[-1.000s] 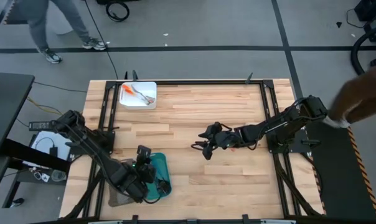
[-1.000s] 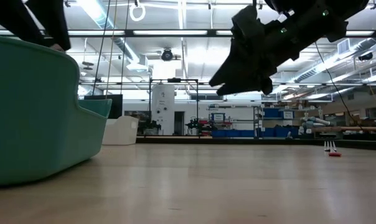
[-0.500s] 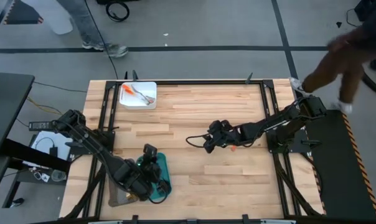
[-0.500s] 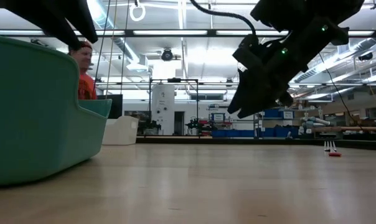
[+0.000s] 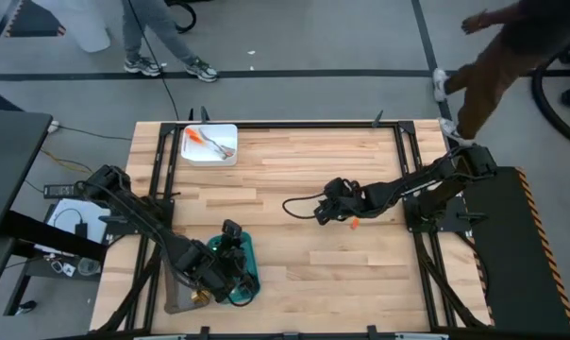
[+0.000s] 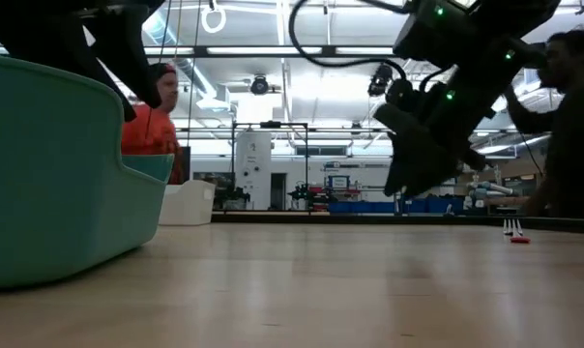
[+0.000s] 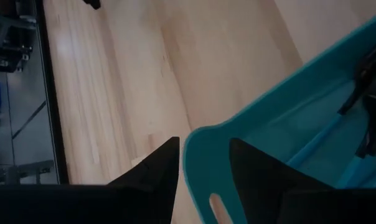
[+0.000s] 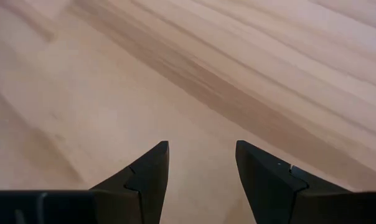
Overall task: Sort silverware by color (type)
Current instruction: Put the orange fork into the white bin
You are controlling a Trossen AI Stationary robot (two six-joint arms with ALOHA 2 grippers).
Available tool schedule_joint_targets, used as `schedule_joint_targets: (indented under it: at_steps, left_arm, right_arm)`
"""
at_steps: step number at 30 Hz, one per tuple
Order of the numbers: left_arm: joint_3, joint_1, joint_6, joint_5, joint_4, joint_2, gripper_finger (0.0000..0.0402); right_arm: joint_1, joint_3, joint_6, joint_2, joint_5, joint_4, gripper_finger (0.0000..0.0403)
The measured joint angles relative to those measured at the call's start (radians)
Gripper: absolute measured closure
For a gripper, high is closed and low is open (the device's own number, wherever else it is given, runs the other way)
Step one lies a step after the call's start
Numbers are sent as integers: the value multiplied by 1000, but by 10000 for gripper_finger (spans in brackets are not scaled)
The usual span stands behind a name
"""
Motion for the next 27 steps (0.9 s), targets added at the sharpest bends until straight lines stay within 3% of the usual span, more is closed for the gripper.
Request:
schedule_joint_targets:
  at_steps: [10,20,23,27]
  left_arm:
    - [-152,53,33,-2,199,-195,254]
    - [-184,148,-53,-1,203,-295,254]
    - [-183,159,-47,0,194,-297,254]
    - [-184,160,-21,1,173,-297,254]
  right_arm:
    - [17,132,160,-2,-40,-427,213]
    - [24,148,365,-2,-177,-708,232]
    - [24,148,322,-2,-209,-734,236]
    - [11,148,-14,-2,-214,-763,239]
